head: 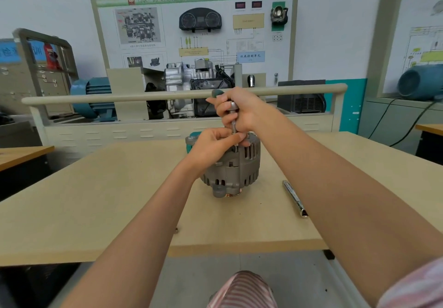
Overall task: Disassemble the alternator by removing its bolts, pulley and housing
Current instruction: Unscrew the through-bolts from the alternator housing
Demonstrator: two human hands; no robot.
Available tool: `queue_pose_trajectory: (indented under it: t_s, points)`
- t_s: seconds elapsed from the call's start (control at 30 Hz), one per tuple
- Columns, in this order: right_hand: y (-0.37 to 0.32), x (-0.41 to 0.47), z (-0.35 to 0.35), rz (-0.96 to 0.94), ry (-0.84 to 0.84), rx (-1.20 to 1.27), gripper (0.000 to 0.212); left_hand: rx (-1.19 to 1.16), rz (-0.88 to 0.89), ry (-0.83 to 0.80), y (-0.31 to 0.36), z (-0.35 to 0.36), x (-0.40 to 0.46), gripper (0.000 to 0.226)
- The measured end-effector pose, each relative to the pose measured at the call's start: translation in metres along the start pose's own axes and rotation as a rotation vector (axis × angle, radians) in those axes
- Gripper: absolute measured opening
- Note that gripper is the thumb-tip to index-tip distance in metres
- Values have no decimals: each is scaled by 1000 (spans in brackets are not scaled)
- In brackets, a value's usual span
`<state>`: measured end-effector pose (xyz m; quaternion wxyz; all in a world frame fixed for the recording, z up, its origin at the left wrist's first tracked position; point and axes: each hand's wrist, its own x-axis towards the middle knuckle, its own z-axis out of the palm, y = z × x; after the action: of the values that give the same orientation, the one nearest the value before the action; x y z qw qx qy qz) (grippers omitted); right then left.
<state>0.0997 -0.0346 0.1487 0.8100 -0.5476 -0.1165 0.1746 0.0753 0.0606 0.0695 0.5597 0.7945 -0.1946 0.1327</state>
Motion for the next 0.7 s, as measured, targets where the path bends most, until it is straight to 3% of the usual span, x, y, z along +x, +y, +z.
queue_pose_trajectory:
  t_s: [0.07, 0.2, 0.27, 0.37, 0.53, 0.63, 0.7]
  points:
    - [3, 0, 3, -72, 135, 92, 23, 5, 19, 11, -1, 1, -1, 17]
    - [18, 5, 11, -419, 613, 148, 11, 57, 21, 48, -3, 3, 1, 40]
    - [19, 8, 15, -458, 671, 126, 20, 47, 11, 73, -4, 3, 2, 42]
    - [12, 6, 13, -303, 483, 68, 15, 17, 30, 62, -3, 4, 2, 27]
    - [-1, 5, -10, 9, -101, 80, 28, 0, -3, -10, 0, 1, 2, 17]
    - [-2, 2, -12, 45, -180, 60, 27, -5, 2, -1, -1, 0, 1, 17]
    - [0, 1, -7, -8, -66, 114, 24, -1, 18, 33, -3, 2, 1, 17]
